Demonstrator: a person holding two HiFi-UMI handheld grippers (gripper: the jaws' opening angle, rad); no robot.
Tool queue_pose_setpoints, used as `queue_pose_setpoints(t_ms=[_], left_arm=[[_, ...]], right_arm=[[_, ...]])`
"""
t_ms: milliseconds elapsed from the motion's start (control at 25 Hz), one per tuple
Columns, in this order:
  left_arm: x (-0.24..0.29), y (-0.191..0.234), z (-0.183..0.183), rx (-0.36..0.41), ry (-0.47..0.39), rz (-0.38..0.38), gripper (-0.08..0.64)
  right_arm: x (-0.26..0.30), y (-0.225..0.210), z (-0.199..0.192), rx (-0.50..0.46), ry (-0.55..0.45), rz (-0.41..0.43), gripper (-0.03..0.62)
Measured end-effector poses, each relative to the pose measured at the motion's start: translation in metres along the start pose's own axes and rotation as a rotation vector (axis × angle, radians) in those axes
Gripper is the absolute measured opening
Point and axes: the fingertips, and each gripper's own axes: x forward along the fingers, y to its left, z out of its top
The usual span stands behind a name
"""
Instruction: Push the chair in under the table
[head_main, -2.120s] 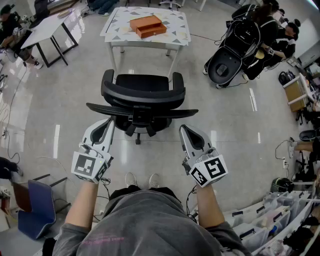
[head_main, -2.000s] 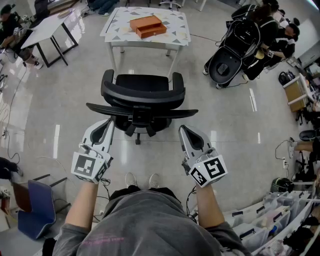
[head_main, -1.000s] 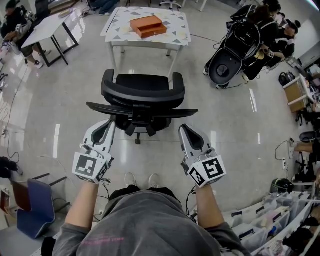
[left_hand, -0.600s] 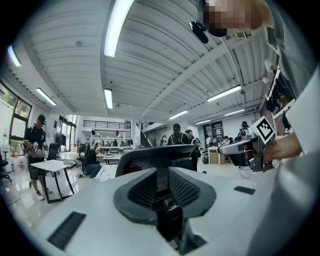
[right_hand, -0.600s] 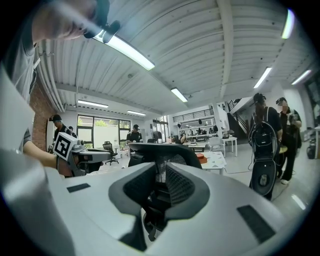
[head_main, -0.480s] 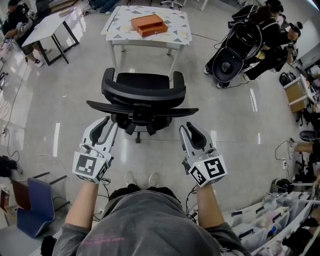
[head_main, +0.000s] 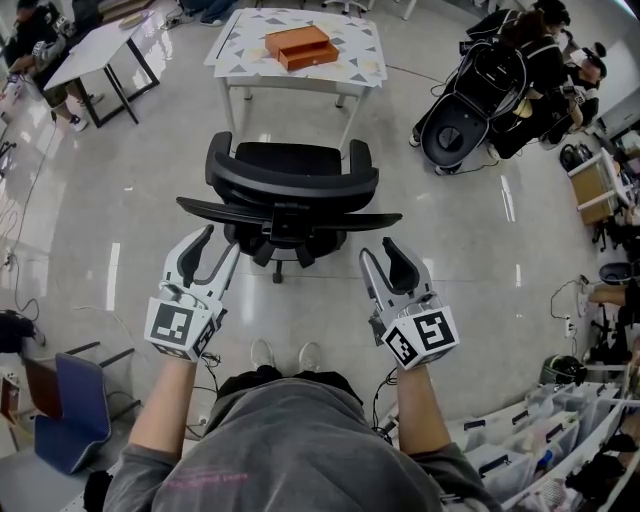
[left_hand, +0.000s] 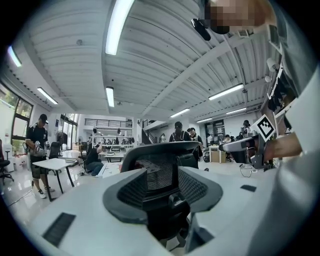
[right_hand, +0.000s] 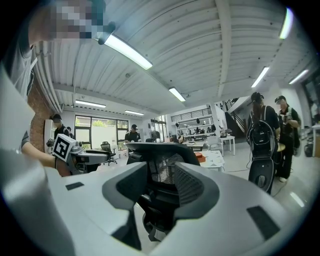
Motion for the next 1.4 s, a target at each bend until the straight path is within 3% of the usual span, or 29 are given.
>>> queue_pose_setpoints(t_ms=[480,840,1120,1400], left_arm=[[-0.004,0.035,-0.012,-0.007,0.019,-0.051,0.264],[0.03,0.062,-0.016,0.031,0.067,-0.072,0.295],[0.085,0.083,-0.027,0.111,0.15,-0.075,0.299],[0.131,0.106,-0.048,0.174,0.255,-0.061,0.294]], right_arm=[[0.016,0.021,-0.002,-0.019,0.009,-0.098,0.216],[0.043,-0.016,-0.002,-0.08,0.046,-0.157,0.249],[0.09,-0.07,-0.026,-0.145,0.138,-0.107,0.259],[0.142,-0.102,-0.059,-0.2,0.244,0.014,0.264]])
